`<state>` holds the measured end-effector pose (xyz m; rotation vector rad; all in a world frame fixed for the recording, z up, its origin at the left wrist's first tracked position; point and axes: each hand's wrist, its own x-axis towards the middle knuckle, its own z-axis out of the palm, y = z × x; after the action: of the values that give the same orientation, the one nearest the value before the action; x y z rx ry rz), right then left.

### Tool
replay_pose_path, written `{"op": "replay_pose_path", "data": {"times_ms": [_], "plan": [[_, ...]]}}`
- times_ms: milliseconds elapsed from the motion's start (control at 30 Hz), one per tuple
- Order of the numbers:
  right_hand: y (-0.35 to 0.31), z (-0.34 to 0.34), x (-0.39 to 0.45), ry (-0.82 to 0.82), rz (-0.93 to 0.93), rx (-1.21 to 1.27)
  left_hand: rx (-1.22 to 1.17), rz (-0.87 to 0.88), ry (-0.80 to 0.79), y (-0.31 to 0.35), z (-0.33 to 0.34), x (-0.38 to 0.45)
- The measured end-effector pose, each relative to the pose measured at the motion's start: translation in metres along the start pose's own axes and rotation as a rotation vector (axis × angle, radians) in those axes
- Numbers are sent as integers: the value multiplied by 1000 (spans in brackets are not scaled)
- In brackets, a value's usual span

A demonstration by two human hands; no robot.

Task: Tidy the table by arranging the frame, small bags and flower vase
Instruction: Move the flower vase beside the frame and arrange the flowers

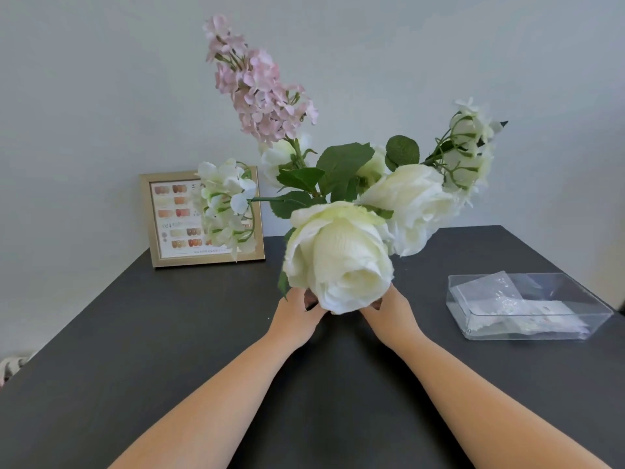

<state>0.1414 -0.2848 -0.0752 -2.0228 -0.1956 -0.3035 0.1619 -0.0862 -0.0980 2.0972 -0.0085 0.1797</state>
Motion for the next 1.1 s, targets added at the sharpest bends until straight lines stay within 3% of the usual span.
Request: {"op": "replay_pose_path", "data": {"times_ms": [333, 500, 1100], "plan": [[13, 10, 16, 16, 108, -20, -54, -6, -44, 10, -5, 6], [14, 20, 35, 28, 115, -26, -4, 81, -83, 11, -11, 22], [11, 40, 102, 38, 130, -60, -25, 55, -94, -2, -15, 104]]}}
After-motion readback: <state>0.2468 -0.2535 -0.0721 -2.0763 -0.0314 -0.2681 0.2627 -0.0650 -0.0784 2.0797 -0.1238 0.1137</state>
